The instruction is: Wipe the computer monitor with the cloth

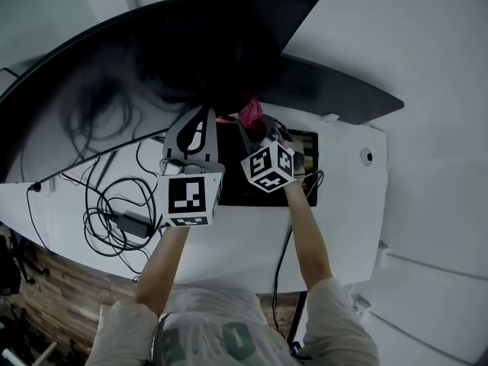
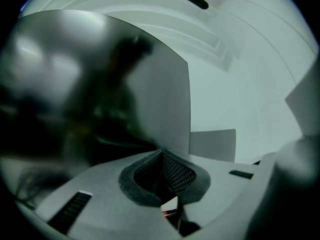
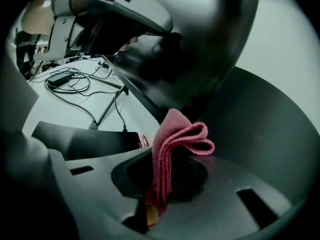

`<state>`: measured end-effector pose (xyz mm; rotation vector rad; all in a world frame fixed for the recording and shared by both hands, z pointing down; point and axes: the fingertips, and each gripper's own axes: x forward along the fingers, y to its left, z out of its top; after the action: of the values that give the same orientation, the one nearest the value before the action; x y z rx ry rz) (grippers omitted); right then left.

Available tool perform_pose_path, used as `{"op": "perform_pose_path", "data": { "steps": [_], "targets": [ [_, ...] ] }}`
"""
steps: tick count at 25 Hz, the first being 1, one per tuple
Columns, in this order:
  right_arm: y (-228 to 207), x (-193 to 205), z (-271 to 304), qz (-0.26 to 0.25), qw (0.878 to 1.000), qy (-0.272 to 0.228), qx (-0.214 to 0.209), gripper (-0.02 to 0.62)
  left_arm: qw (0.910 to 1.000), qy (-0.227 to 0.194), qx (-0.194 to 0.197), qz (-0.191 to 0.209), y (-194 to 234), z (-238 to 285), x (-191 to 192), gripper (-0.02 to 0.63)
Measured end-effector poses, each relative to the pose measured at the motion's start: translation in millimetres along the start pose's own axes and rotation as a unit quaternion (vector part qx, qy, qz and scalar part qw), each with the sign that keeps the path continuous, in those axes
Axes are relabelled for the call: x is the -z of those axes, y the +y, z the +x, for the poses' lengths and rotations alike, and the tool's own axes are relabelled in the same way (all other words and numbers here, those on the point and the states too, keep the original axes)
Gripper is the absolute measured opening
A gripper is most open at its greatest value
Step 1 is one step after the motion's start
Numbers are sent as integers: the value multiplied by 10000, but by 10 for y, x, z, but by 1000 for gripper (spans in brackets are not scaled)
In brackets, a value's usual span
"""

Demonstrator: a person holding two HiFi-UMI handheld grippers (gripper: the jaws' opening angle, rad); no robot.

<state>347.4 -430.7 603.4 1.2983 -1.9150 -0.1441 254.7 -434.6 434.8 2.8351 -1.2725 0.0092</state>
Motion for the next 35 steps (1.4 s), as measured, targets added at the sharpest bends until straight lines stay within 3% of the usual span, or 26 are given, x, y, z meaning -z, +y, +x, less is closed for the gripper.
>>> {"op": "perform_pose_path", "data": {
  "steps": [2, 6, 9, 12, 16, 20, 24, 28, 35],
  "targets": [
    [-7, 51, -68, 97, 9997, 194, 66, 48, 10000, 20, -8, 2, -2, -39, 9, 15],
    [188, 179, -137, -366, 9967, 716, -78, 48, 9999, 98, -49, 5, 32, -145, 73, 15],
    [298, 154, -75, -221, 9962, 784, -322, 48, 9999, 127, -107, -24, 76, -232, 96, 15],
    [282, 73, 34, -98, 9964, 812, -232, 48, 9997, 146, -185, -12, 145, -317, 95, 15],
    [269, -105, 132, 169, 9977, 663, -23, 48, 9990, 151, -411, 18, 332, -456, 74, 15],
    [378, -326, 129, 795, 9965, 253, -26, 48, 9975, 141, -698, -5, 577, -628, 73, 15],
    [527, -505, 163, 1103, 9939, 60, -20, 48, 9954, 213, -934, -90, 789, -853, 150, 15],
    [755, -787, 205, 1273, 9912, -270, -255, 48, 9918, 279, -1239, -150, 1007, -1131, 234, 15],
    [1124, -1232, 255, 1442, 9879, -506, -267, 48, 9860, 180, -1614, -371, 1378, -1609, 224, 15]
  ]
}}
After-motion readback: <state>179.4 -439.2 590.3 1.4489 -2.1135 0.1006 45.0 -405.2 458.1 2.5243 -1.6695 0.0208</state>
